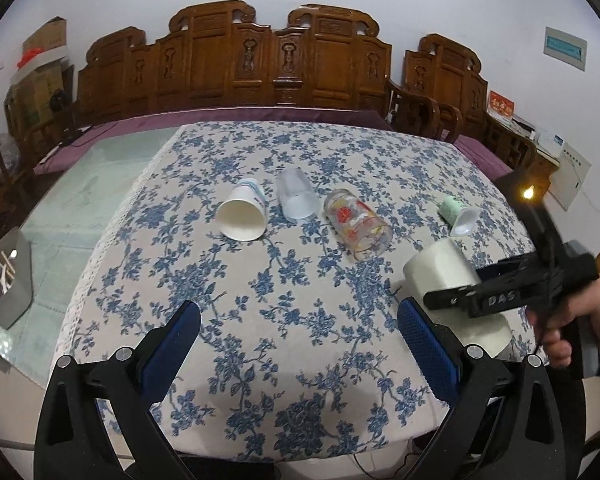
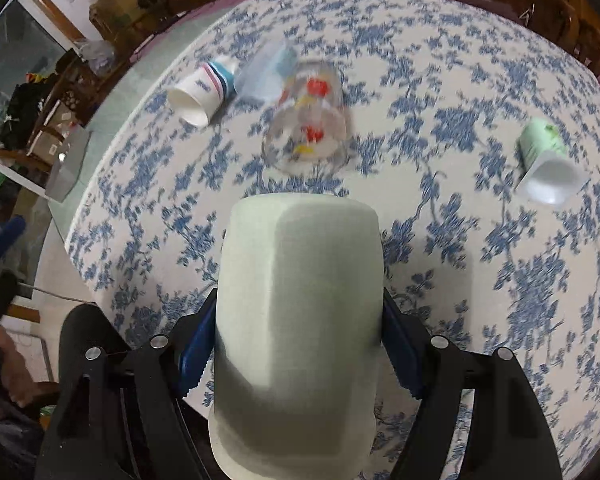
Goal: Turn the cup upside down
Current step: 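Lift the cream cup with the right gripper and carry it toward the left gripper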
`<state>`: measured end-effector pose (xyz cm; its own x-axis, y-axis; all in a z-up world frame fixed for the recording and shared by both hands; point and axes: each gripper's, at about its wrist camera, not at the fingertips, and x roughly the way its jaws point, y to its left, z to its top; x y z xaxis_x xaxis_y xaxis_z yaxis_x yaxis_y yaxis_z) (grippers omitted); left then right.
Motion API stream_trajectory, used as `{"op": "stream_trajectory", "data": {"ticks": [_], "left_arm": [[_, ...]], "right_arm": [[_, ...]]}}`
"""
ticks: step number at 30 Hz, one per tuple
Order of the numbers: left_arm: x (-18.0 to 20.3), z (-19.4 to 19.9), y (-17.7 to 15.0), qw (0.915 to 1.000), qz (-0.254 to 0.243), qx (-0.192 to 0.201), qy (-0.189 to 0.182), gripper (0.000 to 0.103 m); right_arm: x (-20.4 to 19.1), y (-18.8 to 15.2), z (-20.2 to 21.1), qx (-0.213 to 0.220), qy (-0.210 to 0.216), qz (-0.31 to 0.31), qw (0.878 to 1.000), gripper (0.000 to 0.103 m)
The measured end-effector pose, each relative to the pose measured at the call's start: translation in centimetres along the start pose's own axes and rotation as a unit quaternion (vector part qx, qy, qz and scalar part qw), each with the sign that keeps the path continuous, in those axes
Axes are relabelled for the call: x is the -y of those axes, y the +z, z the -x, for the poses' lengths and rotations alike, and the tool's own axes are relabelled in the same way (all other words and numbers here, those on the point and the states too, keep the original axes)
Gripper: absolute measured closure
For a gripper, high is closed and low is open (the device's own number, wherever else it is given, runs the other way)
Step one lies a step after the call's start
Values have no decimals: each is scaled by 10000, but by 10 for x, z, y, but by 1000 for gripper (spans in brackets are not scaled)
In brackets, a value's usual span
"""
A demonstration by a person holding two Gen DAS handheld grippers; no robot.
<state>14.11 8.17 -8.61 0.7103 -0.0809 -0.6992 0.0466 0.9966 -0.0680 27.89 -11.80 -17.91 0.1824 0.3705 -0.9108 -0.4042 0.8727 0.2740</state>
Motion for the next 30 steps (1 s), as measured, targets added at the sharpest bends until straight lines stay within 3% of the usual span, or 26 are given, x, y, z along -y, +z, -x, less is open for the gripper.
{"op": "stream_trajectory", "data": {"ticks": [8, 14, 18, 26, 30], "left_arm": [[1, 2, 1, 9999, -73, -27, 82, 8], [12, -2, 4, 9997, -200, -109, 75, 8], [25, -8, 9, 9993, -317, -187, 39, 8], [62, -28, 21, 9972, -641, -378, -74, 8], [79, -41, 24, 9958, -735, -523, -177, 8]], "right_arm": [[6, 2, -10, 93, -148, -103, 9998, 26], [9, -8, 25, 869, -109, 19, 9962, 25], [13, -31, 60, 1377, -302, 135, 9899, 25], [31, -79, 106, 2099, -704, 114, 9751, 3], [38, -95, 118, 2359, -964, 103, 9669, 2]]}}
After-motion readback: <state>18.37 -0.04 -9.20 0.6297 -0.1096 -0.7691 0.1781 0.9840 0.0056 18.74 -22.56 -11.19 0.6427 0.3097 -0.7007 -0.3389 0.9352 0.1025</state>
